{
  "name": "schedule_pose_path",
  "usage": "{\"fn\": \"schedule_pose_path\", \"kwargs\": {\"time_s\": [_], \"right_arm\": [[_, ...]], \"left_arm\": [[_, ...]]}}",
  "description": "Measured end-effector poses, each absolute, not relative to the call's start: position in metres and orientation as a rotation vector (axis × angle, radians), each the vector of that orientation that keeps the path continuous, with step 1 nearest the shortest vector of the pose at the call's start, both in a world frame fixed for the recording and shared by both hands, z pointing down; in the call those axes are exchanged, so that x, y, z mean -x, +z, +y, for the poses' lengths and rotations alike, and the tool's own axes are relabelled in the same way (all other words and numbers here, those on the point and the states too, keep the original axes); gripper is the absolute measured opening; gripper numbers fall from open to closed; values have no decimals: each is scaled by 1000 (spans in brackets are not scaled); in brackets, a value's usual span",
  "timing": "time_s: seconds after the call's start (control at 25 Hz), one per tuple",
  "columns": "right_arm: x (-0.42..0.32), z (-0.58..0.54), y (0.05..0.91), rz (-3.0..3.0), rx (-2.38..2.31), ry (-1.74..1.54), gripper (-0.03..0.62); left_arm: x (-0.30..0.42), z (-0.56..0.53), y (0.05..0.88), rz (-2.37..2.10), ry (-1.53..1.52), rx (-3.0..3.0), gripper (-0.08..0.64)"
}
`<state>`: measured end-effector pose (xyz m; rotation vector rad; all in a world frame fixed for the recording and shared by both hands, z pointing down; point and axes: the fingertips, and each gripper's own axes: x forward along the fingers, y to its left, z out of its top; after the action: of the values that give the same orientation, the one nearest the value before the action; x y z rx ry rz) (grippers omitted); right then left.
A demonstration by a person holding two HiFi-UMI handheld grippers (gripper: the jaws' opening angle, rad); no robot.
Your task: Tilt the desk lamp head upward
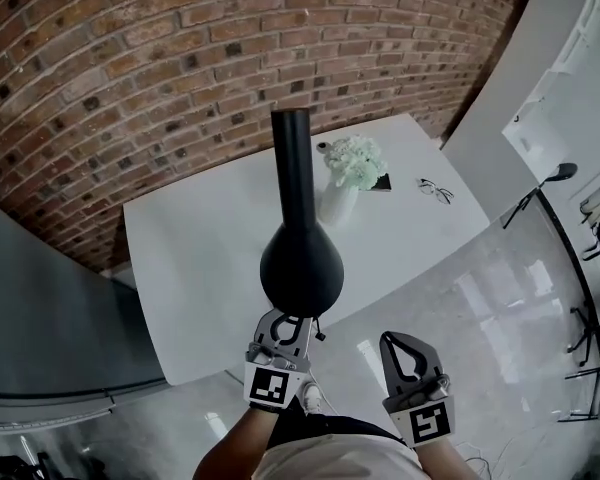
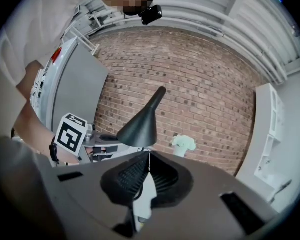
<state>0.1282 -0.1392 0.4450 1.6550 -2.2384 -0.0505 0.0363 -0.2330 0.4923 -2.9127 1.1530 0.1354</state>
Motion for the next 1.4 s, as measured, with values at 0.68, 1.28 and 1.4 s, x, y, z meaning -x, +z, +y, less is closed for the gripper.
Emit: {"fn": "schedule_pose_path", "kwargs": {"time_s": [0.68, 1.28, 1.4], "right_arm": [[-133, -129, 437, -2326, -1670, -65, 17], [-130, -124, 418, -2475, -1627, -137, 17], [-135, -124, 415, -2480, -1635, -151, 17]], "left_arm": [[-40, -210, 470, 1159, 133, 2886, 6], [-38, -185, 441, 1207, 110, 2780, 6], [-39, -181, 435, 1214, 120, 2774, 6]]}}
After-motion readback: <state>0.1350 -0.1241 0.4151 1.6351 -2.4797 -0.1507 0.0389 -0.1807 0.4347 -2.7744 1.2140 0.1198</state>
